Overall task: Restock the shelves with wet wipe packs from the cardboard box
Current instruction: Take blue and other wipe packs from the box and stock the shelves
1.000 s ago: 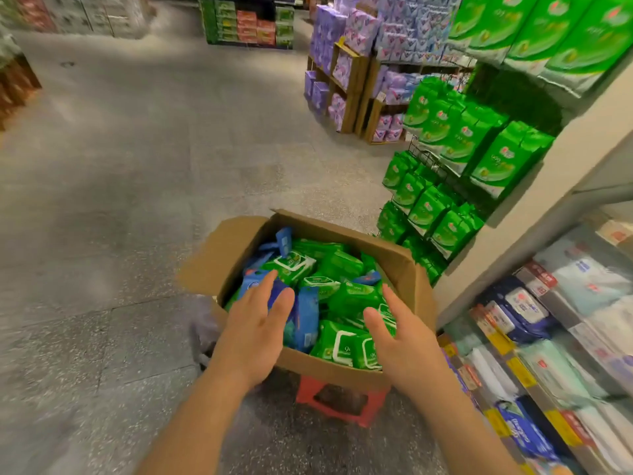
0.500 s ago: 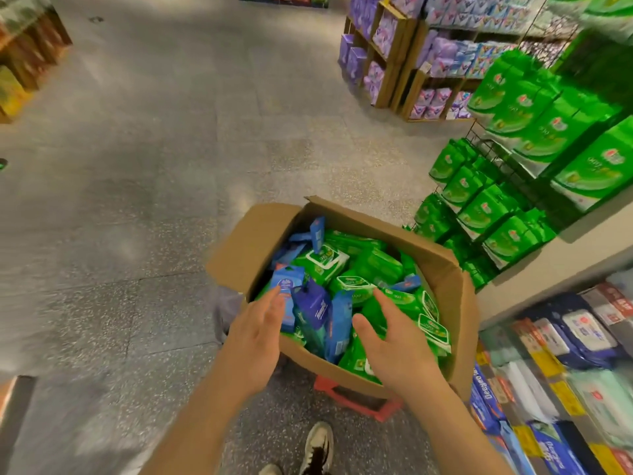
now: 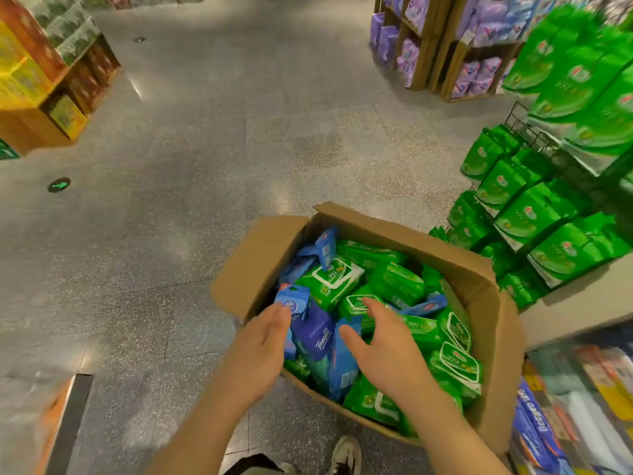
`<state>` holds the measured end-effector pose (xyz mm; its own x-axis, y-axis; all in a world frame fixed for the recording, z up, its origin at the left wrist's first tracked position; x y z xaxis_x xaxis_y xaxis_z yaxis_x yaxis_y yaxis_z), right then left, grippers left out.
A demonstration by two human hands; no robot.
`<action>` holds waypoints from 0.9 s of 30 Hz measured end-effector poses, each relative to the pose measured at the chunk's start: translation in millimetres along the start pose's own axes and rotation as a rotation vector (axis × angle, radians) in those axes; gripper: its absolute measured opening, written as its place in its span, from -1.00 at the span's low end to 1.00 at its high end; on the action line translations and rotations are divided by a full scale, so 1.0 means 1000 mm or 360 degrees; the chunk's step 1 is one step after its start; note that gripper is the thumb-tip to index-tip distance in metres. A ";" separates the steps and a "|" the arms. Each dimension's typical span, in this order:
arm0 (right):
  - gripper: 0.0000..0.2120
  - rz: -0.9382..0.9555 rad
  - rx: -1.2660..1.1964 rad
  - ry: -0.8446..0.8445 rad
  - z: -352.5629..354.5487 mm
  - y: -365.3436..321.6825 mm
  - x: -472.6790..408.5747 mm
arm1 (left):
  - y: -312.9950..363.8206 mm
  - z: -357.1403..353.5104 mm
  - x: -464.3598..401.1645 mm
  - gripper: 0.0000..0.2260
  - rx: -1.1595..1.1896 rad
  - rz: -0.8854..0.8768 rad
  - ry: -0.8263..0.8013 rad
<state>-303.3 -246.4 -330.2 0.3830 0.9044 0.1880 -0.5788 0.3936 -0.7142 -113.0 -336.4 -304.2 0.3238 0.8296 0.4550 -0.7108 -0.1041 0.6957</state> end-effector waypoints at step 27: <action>0.23 -0.0221 0.0707 -0.0430 -0.133 0.033 -0.079 | -0.106 0.002 -0.083 -0.78 0.0187 0.0491 -0.0094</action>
<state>-257.0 -326.5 -458.6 0.3126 0.8260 0.4691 -0.8071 0.4914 -0.3274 -63.5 -395.6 -414.4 0.1429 0.7162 0.6832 -0.7050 -0.4108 0.5781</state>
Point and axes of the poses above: each hand's wrist, its own x-axis away from the middle knuckle, its own z-axis out of the back of the hand, y = z × x, the point moved 5 cm from there along -x, towards the middle knuckle, and after that the axes turned 8 degrees about z, right-handed, at the moved point
